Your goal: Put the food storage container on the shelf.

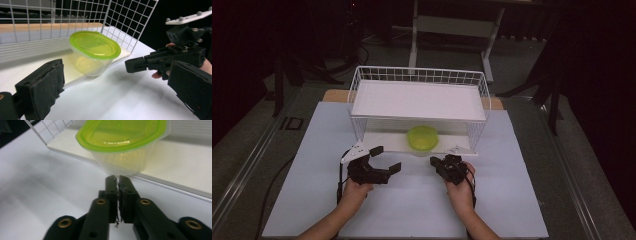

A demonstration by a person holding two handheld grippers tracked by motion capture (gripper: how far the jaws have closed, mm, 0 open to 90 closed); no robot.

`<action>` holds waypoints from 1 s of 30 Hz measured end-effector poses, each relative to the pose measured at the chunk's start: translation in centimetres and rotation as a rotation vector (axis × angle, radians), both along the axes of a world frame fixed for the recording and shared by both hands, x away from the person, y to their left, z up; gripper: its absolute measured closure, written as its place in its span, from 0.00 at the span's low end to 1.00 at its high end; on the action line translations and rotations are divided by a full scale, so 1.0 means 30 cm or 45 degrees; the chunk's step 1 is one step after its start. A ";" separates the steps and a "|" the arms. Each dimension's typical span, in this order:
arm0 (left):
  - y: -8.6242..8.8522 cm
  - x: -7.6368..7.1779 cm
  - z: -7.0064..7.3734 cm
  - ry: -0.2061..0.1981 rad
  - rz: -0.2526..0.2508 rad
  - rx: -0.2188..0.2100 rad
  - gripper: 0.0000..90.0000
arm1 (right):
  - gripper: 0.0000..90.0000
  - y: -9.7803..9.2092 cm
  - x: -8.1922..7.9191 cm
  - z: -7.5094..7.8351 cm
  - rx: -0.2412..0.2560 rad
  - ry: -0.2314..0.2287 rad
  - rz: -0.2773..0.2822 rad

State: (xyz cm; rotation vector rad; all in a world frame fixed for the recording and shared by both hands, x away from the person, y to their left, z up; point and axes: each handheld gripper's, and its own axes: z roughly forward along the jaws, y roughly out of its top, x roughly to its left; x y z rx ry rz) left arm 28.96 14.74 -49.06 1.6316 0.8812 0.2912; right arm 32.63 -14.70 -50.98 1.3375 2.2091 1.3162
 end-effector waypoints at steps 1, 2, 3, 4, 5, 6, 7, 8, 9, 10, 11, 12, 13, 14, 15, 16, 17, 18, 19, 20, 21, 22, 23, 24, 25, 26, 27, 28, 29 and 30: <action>0.002 -0.005 -0.001 -0.002 -0.003 0.003 0.02 | 0.99 0.005 0.006 -0.003 -0.011 0.003 -0.001; 0.002 -0.005 -0.001 -0.002 -0.003 0.003 0.02 | 0.99 0.005 0.006 -0.003 -0.011 0.003 -0.001; 0.003 -0.018 -0.007 -0.015 -0.001 0.011 0.02 | 1.00 0.011 0.022 -0.009 -0.004 0.021 -0.017; 0.002 -0.023 -0.008 -0.017 -0.012 0.023 0.02 | 1.00 0.013 0.027 -0.011 -0.005 0.021 -0.023; 0.002 -0.023 -0.008 -0.017 -0.012 0.023 0.02 | 1.00 0.015 0.034 -0.013 -0.011 0.023 -0.026; -0.001 -0.034 -0.013 -0.031 -0.015 0.031 0.02 | 1.00 0.017 0.041 -0.016 -0.011 0.024 -0.028; -0.001 -0.034 -0.013 -0.031 -0.015 0.031 0.02 | 1.00 0.017 0.041 -0.016 -0.011 0.024 -0.028; -0.002 -0.044 -0.020 -0.036 -0.026 0.033 0.02 | 1.00 0.023 0.052 -0.020 -0.010 0.035 -0.036; -0.003 -0.046 -0.022 -0.041 -0.026 0.040 0.02 | 1.00 0.026 0.058 -0.021 -0.018 0.027 -0.034; -0.003 -0.049 -0.023 -0.044 -0.024 0.041 0.02 | 1.00 0.030 0.062 -0.023 -0.020 0.028 -0.033; -0.003 -0.049 -0.023 -0.044 -0.024 0.041 0.02 | 1.00 0.036 0.066 -0.024 -0.018 0.032 -0.034; 0.000 -0.052 -0.026 -0.046 -0.021 0.026 0.02 | 1.00 0.040 0.071 -0.026 -0.016 0.034 -0.033; 0.000 -0.052 -0.026 -0.046 -0.021 0.026 0.02 | 1.00 0.040 0.071 -0.026 -0.016 0.034 -0.033; 0.000 -0.052 -0.026 -0.046 -0.021 0.026 0.02 | 1.00 0.045 0.074 -0.027 -0.014 0.036 -0.036; 0.003 -0.053 -0.029 -0.043 -0.016 0.026 0.02 | 1.00 0.058 0.086 -0.032 -0.012 0.040 -0.036; 0.005 -0.053 -0.029 -0.045 -0.013 0.029 0.02 | 1.00 0.064 0.091 -0.033 -0.009 0.040 -0.040; 0.007 -0.054 -0.029 -0.047 -0.010 0.029 0.02 | 1.00 0.069 0.097 -0.034 -0.005 0.044 -0.042; 0.008 -0.053 -0.029 -0.048 -0.011 0.029 0.02 | 1.00 0.075 0.104 -0.034 0.001 0.047 -0.043; 0.009 -0.053 -0.029 -0.052 -0.009 0.033 0.02 | 1.00 0.080 0.107 -0.033 0.002 0.047 -0.044; 0.010 -0.053 -0.029 -0.054 -0.006 0.038 0.02 | 1.00 0.086 0.112 -0.031 -0.002 0.041 -0.038; 0.010 -0.053 -0.029 -0.055 -0.005 0.034 0.02 | 1.00 0.091 0.116 -0.029 -0.002 0.036 -0.036; 0.010 -0.054 -0.030 -0.056 -0.002 0.032 0.02 | 1.00 0.096 0.121 -0.027 0.006 0.040 -0.035; 0.010 -0.053 -0.031 -0.056 0.000 0.035 0.02 | 1.00 0.101 0.127 -0.026 0.009 0.040 -0.035; 0.010 -0.053 -0.032 -0.054 -0.002 0.034 0.02 | 1.00 0.107 0.131 -0.023 0.004 0.037 -0.033; 0.010 -0.054 -0.033 -0.055 -0.003 0.036 0.02 | 1.00 0.113 0.138 -0.021 0.001 0.034 -0.031; 0.009 -0.054 -0.033 -0.056 -0.005 0.040 0.02 | 1.00 0.116 0.142 -0.019 0.007 0.039 -0.032; 0.009 -0.055 -0.033 -0.055 -0.006 0.039 0.02 | 1.00 0.120 0.146 -0.018 0.012 0.043 -0.031; 0.008 -0.056 -0.034 -0.060 -0.008 0.039 0.02 | 1.00 0.123 0.149 -0.017 0.012 0.037 -0.030; 0.007 -0.056 -0.033 -0.060 -0.008 0.042 0.02 | 1.00 0.128 0.153 -0.016 0.011 0.035 -0.033; 0.006 -0.056 -0.033 -0.063 -0.008 0.050 0.02 | 1.00 0.130 0.156 -0.015 0.019 0.035 -0.032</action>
